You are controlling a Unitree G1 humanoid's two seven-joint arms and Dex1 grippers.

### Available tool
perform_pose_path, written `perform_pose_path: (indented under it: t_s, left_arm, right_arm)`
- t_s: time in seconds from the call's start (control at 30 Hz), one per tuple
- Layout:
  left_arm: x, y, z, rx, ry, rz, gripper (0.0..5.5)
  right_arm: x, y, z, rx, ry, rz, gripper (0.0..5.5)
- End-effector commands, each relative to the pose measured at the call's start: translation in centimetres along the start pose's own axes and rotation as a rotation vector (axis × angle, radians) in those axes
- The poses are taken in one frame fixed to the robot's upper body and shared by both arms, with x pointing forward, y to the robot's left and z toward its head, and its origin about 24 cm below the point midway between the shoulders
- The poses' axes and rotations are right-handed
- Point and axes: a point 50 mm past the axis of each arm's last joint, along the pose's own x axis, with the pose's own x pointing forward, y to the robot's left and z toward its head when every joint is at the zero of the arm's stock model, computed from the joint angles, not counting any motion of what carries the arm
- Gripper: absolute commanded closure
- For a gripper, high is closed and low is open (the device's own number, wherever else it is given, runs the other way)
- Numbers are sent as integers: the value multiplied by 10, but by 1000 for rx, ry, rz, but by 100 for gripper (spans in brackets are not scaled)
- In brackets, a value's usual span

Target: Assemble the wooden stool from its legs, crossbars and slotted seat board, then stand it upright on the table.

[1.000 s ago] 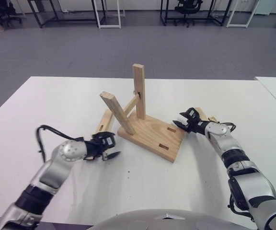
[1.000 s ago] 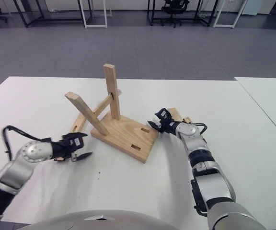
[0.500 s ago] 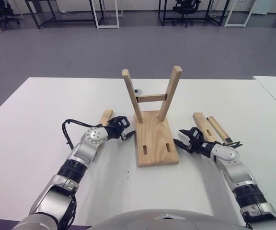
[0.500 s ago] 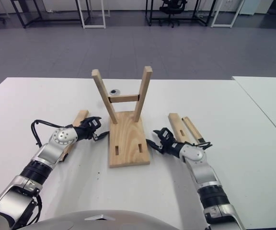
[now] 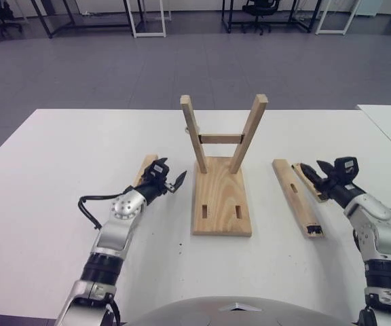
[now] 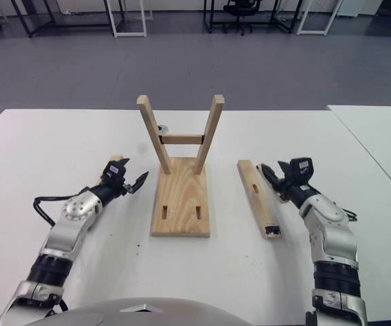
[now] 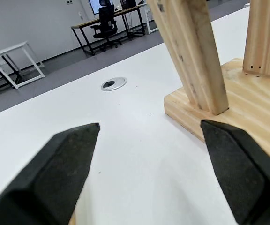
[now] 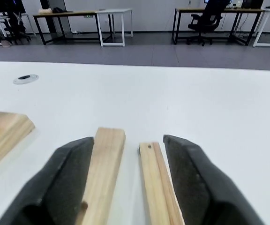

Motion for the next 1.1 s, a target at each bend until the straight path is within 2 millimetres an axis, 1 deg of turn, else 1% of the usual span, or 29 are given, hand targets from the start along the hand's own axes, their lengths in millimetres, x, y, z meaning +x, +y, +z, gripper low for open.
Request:
perform_pose_path:
  t_s: [0.03, 0.2, 0.23, 0.3, 0.37, 0.43, 0.5, 0.6, 0.63, 0.67, 0.7, 0.73, 0.77, 0.8, 0.83, 0.87, 0.9, 0.93, 0.97, 1.0, 1.03, 1.07, 1.1]
  left_arm:
    - [-11, -3, 15, -79, -35, 56, 154]
    - [-11, -12, 22, -87, -26, 31, 154]
    - [-11, -13, 23, -86, -25, 28, 154]
    - [-11, -12, 28, -86, -32, 24, 154]
    - [-14, -8, 35, -100, -52, 34, 154]
    - [-17, -5, 39, -109, -62, 40, 154]
    - [-26, 6, 45, -125, -75, 69, 154]
    - [-32, 15, 63, -140, -144, 70, 154]
    - [-32, 16, 66, -143, -154, 67, 154]
    - [-32, 21, 79, -186, -213, 71, 154]
    - [-33, 28, 96, -265, -305, 73, 154]
    - [-35, 33, 121, -420, -460, 33, 154]
    - [-39, 40, 142, -531, -583, -9, 154]
    - [-41, 46, 157, -608, -661, -47, 154]
    - [-43, 49, 166, -649, -696, -71, 154]
    - [-42, 51, 179, -688, -726, -133, 154]
    - [-40, 51, 193, -729, -754, -204, 154]
    - [-38, 50, 206, -774, -779, -267, 154]
    - [-37, 48, 216, -820, -797, -318, 154]
    - [-37, 45, 223, -862, -807, -365, 154]
    - [-38, 44, 228, -890, -808, -393, 154]
    - [-37, 40, 231, -916, -795, -420, 154]
    - [-37, 36, 235, -941, -786, -457, 154]
  right_arm:
    - [-6, -12, -21, 18, 116, -30, 271]
    - [-1, -18, -31, 51, 148, -71, 271]
    - [-1, -18, -36, 56, 179, -64, 271]
    - [-4, -17, -53, 49, 276, -41, 271]
    - [-8, -17, -63, 61, 314, -35, 298]
    - [-9, -17, -65, 65, 315, -35, 334]
    - [-9, -18, -65, 44, 307, -46, 370]
    - [-6, -15, -68, -19, 307, -71, 416]
    - [-6, -15, -68, -32, 307, -74, 418]
    - [-2, -15, -63, -60, 273, -91, 418]
    - [4, -18, -49, -100, 201, -120, 418]
    - [10, -24, -20, -157, 84, -160, 418]
    - [14, -31, 16, -223, -44, -199, 418]
    - [15, -33, 52, -278, -166, -223, 418]
    - [15, -34, 74, -310, -238, -235, 418]
    - [18, -15, 122, -316, -415, -162, 418]
    - [18, 16, 164, -318, -579, -47, 418]
    - [15, 53, 194, -352, -710, 89, 418]
    - [10, 86, 212, -387, -794, 201, 418]
    - [8, 114, 220, -436, -842, 285, 418]
    - [6, 130, 223, -466, -866, 330, 418]
    - [7, 152, 227, -488, -893, 397, 418]
    - [7, 170, 231, -494, -914, 453, 418]
